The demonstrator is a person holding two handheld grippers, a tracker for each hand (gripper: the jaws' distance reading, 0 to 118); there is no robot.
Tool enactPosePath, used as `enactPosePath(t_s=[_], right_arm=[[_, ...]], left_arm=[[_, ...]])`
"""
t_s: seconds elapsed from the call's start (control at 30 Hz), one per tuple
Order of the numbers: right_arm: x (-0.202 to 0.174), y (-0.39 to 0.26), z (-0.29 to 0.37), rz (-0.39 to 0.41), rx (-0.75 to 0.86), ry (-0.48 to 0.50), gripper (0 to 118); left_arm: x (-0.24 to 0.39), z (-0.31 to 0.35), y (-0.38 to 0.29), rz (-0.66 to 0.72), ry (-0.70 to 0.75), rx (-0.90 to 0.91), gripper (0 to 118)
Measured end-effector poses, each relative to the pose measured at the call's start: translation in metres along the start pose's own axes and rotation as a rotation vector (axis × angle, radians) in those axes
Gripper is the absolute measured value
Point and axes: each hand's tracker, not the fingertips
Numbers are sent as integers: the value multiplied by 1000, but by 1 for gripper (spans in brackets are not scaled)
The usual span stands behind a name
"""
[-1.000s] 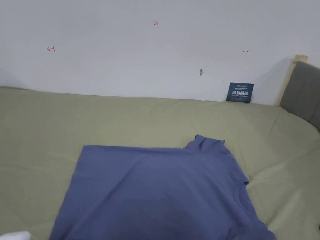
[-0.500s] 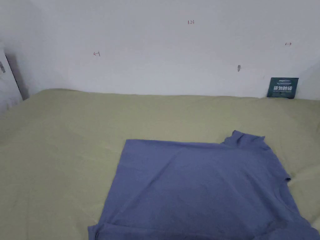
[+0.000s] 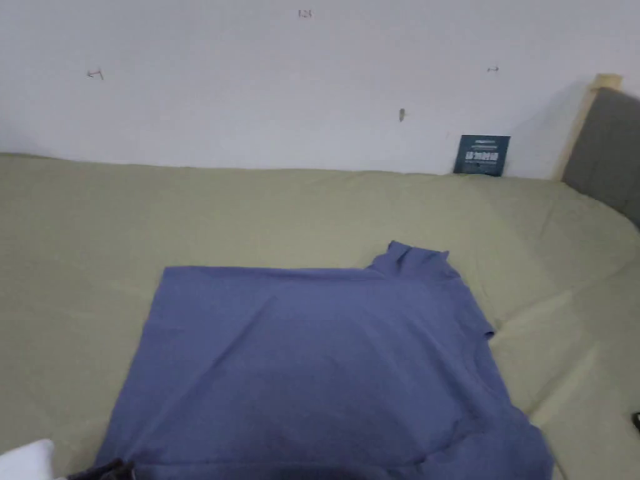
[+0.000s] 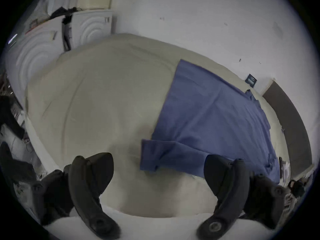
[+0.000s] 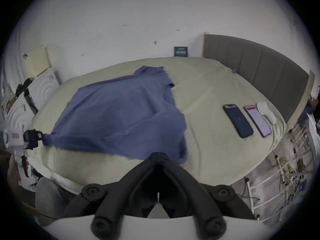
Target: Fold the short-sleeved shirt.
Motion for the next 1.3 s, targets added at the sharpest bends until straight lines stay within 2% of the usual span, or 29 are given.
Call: enactPosePath(t_s=[0.03, 0.07, 0.1, 0.17, 0.27, 0.33, 0.47, 0.53, 0.6, 0.63, 0.67, 0.73, 1.07, 1.3], right_arm=[[9, 2, -5, -23, -15, -3, 39], [17, 4, -9, -36, -30, -6, 61], [25, 5, -14, -59, -39, 7, 65], [36, 10, -25, -88, -45, 5, 65], [40, 16, -43, -62, -93, 15, 65], [38, 19, -56, 0, -111, 49, 65], [23, 16, -88, 120, -194, 37, 65], [21, 10, -101, 100, -238, 83, 64], [17, 9, -102, 91, -222, 60, 59], [15, 8, -98, 95, -213, 45, 9], [15, 9, -95, 123, -177, 51, 6], [12, 13, -89, 96, -137, 41, 6], [5, 46, -54, 113, -13, 65, 6], [-5, 100, -71, 202, 42, 77, 6]], left_arm=[[3, 0, 0, -31, 7, 57, 58], [4, 0, -2, -57, -4, 108, 17], [6, -3, -2, -69, -13, 104, 1], [10, -13, 0, -74, -5, 49, 1], [9, -12, -5, -78, -36, 39, 1], [7, -9, -5, -85, -24, 40, 1], [4, -5, -3, -59, -34, 26, 1], [5, -5, -3, -52, -43, 25, 1], [7, -4, 0, -64, -40, 13, 1], [8, -3, 0, -72, -39, 10, 1], [9, -2, 0, -80, -40, 17, 1], [10, 2, 3, -83, -44, 19, 1], [12, 22, 27, -112, -46, 56, 1], [25, 20, 83, -158, -55, 64, 1]])
